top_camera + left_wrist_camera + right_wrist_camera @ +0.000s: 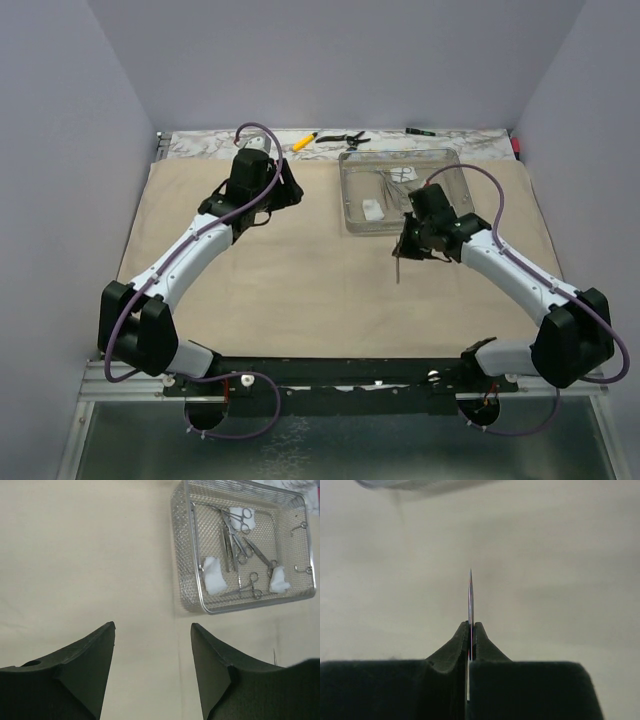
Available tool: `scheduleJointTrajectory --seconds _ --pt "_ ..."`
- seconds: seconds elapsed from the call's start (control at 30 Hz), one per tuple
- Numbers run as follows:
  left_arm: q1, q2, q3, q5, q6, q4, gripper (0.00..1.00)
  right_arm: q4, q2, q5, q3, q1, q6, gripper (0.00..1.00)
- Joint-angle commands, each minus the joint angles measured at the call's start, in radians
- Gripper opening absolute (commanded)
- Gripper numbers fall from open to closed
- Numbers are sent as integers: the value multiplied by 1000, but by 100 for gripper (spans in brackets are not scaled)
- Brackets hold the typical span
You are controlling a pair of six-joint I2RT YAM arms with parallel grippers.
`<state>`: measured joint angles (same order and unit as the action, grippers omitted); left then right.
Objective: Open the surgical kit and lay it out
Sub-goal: Place the medical item in the surgical kit.
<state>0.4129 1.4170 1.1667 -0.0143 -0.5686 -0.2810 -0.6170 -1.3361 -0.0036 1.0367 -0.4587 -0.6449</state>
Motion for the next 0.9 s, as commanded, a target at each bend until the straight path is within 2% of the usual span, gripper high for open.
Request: scheduleJointTrajectory --seconds 0.0,0.13,0.3,0.73,0.8,0.87 --pt "-8 -29 -24 96 42 -16 64 -128 32 135 -109 -11 -17 1" --pt "-9 -16 -27 78 35 -19 64 -181 11 186 -163 -11 -38 1" --pt "-9 0 -27 78 38 -17 64 -203 -87 270 -177 -9 65 1" --pt "-29 51 -2 70 81 -17 64 -179 -216 253 -178 -8 124 1" --pt "-32 54 0 65 86 -18 64 -201 -226 254 -169 -9 117 6" --pt "-36 58 3 63 89 -17 64 -218 -229 243 -156 -9 121 24"
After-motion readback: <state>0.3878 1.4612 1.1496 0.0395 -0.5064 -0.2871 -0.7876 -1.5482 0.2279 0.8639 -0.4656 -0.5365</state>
